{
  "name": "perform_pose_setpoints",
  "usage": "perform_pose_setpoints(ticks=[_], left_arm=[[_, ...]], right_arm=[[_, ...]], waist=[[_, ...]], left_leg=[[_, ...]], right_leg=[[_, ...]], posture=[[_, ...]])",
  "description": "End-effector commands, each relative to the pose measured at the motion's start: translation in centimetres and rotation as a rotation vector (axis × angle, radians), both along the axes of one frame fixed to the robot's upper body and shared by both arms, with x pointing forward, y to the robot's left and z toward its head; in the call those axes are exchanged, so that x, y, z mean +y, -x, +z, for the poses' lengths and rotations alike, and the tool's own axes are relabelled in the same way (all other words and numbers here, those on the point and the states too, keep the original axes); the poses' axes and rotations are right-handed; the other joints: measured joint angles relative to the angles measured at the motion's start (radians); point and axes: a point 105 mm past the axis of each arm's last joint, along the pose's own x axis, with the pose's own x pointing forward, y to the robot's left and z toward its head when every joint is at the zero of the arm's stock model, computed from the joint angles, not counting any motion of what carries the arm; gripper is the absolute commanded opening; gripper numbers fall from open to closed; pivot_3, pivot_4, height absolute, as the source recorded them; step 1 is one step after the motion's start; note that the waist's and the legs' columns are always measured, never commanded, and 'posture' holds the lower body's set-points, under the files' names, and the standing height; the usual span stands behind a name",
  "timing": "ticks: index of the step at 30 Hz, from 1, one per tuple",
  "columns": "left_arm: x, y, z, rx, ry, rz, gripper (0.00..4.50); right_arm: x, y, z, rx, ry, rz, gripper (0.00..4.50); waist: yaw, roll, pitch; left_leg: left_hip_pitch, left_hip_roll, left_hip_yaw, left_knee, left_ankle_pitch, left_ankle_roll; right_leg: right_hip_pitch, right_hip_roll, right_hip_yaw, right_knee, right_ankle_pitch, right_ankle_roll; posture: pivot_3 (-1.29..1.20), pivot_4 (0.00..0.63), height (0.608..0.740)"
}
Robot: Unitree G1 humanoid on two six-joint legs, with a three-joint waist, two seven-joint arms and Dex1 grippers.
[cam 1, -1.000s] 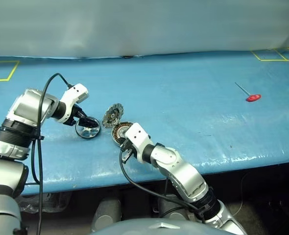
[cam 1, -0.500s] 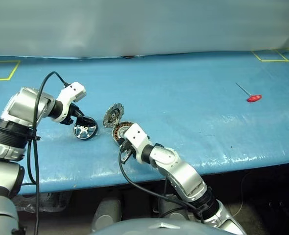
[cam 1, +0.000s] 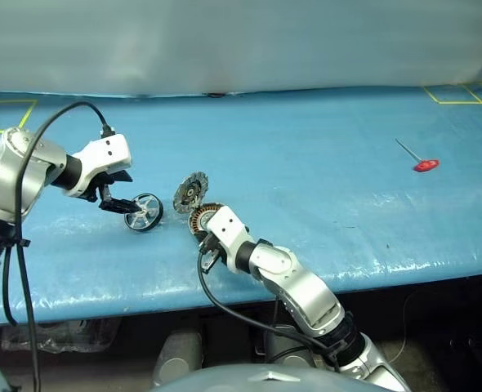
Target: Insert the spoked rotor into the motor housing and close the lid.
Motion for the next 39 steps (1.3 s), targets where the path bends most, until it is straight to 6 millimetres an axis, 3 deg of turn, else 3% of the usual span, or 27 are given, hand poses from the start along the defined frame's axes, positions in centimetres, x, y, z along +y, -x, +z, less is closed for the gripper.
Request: perform_pose_setpoints(ticks=[1, 14, 25, 39], left_arm=[[1.0, -0.4, 0.9, -0.059, -0.055, -0.065, 4.15], [0.4, 0.2, -1.7, 0.023, -0.074, -0.232, 4.15], [0.2, 0.6, -4.0, 0.037, -0.105, -0.261, 4.15], [0.8, -1.2, -2.7, -0.022, -0.097, -0.167, 4.15]], right_arm=[[0.6, 0.0, 1.1, -0.039, -0.038, 0.012, 0.00], [-0.1, 0.0, 0.9, -0.029, -0.042, -0.035, 0.00], [-0.1, -0.1, 1.0, -0.034, -0.040, -0.038, 0.00], [-0.3, -0.2, 0.9, -0.032, -0.035, -0.046, 0.00]], waist=[[0.000, 0.000, 0.000], [-0.002, -0.001, 0.000], [-0.003, -0.001, 0.000], [-0.002, -0.001, 0.000]], left_leg=[[0.000, 0.000, 0.000, 0.000, 0.000, 0.000], [0.000, 0.000, 0.001, 0.001, 0.000, 0.001], [0.000, 0.000, 0.001, 0.001, 0.000, 0.001], [0.000, 0.000, 0.001, 0.001, 0.000, 0.002]], right_leg=[[0.000, 0.000, 0.000, 0.000, 0.000, 0.000], [0.000, 0.000, 0.000, 0.000, 0.001, 0.001], [0.000, 0.001, 0.000, 0.000, 0.001, 0.001], [0.001, 0.001, 0.000, 0.000, 0.001, 0.002]], posture=[[0.00, 0.150, 0.740], [0.00, 0.150, 0.740], [0.00, 0.150, 0.740], [0.00, 0.150, 0.740]])
